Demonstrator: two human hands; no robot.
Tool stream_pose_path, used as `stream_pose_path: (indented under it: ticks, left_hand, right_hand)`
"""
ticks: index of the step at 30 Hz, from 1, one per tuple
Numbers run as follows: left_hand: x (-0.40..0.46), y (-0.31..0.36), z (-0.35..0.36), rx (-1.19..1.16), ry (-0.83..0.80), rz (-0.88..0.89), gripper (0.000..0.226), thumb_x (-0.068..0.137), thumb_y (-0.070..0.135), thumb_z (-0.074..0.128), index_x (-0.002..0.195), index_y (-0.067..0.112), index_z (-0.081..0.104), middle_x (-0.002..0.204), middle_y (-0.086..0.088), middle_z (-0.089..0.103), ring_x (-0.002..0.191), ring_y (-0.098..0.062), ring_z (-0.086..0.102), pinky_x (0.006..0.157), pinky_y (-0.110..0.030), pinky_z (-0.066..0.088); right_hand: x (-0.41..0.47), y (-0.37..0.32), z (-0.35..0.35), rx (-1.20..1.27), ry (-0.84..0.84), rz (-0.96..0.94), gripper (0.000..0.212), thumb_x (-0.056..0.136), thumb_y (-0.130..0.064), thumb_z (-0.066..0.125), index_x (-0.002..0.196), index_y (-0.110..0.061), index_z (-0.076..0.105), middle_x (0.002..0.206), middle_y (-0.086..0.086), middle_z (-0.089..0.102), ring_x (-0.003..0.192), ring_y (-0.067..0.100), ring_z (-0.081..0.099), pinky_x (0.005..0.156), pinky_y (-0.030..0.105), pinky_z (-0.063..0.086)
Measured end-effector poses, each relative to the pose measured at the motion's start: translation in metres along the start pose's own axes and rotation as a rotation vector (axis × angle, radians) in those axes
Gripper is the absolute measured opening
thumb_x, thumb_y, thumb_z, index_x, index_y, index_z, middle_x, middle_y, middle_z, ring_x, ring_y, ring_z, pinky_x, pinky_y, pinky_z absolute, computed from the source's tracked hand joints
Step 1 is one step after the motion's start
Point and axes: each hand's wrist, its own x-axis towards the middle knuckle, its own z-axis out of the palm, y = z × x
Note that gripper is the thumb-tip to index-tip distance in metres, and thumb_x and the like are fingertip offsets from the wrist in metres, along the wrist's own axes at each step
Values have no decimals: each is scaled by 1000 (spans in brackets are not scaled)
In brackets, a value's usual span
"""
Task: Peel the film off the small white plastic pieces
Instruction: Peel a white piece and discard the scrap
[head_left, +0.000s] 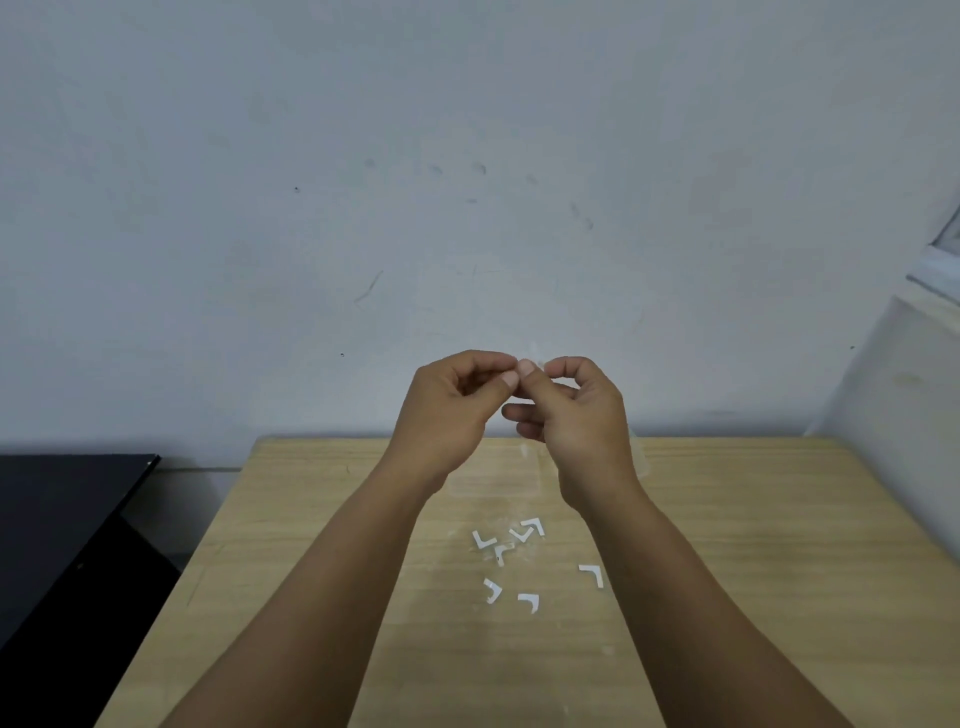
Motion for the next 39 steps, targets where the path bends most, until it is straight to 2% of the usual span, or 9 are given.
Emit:
stream_pose_path:
  ticks: [8,11,16,22,25,28,33,35,39]
  left_hand:
    - [8,-2,1,-13,64,3,14,89,12,67,93,24,75,88,5,75,91,-10,70,86,-29,55]
    - [11,0,3,-72,99,-15,16,90,10,65,101,20,72,85,2,74,85,-10,70,88,-35,56]
    - [16,3,4,-89,146,9,20,91,8,63,107,19,68,86,-1,73,80,-12,71,88,-38,57]
    - [19,5,3,-26,175,59,21,91,6,64,107,19,68,88,0,73,76,-12,71,85,-34,57]
    - [19,6,4,14,176,69,21,91,8,64,108,20,67,86,2,73,77,-11,71,84,-31,57]
    - [20,7,5,33,175,70,20,92,10,63,108,21,67,85,4,72,77,-10,71,84,-30,56]
    - [21,7,4,4,170,46,20,91,9,62,108,18,67,80,4,72,75,-10,69,84,-33,57]
    - [21,6,4,-20,163,20,19,91,9,62,107,17,68,78,3,72,73,-10,67,84,-33,58]
    - [20,5,5,-102,148,-52,14,93,7,59,101,13,70,82,-4,74,75,-14,69,84,-35,59]
  right_hand:
    - [5,-2,-5,47,-79,112,23,85,-30,76,88,-15,59,89,3,77,72,18,69,68,30,55]
    - [7,-2,-5,-11,-86,98,23,82,-33,78,77,-18,62,89,2,75,73,15,66,70,30,54]
    - [9,-4,-7,-63,-95,82,19,82,-36,77,78,-18,73,87,-2,73,73,13,65,71,29,54]
    - [11,-3,-11,-80,-77,60,12,87,-29,73,93,-20,77,86,-4,72,76,14,66,70,27,54]
    - [12,-1,-12,-86,-30,-25,24,89,-23,72,113,-25,70,79,-9,70,73,11,68,68,27,55]
    - [13,-1,-15,-133,-7,-158,30,95,-17,64,119,-34,64,88,-9,70,72,10,69,71,26,57]
    - [13,1,-20,-248,-48,-292,28,97,-13,60,112,-35,68,99,-12,71,74,11,70,75,29,56]
    - [13,1,-21,-255,-38,-290,19,94,-16,65,106,-30,72,95,-12,73,75,13,70,76,30,56]
    - [14,1,-22,-266,-27,-281,4,92,-20,69,93,-21,73,84,-4,72,74,14,70,79,42,57]
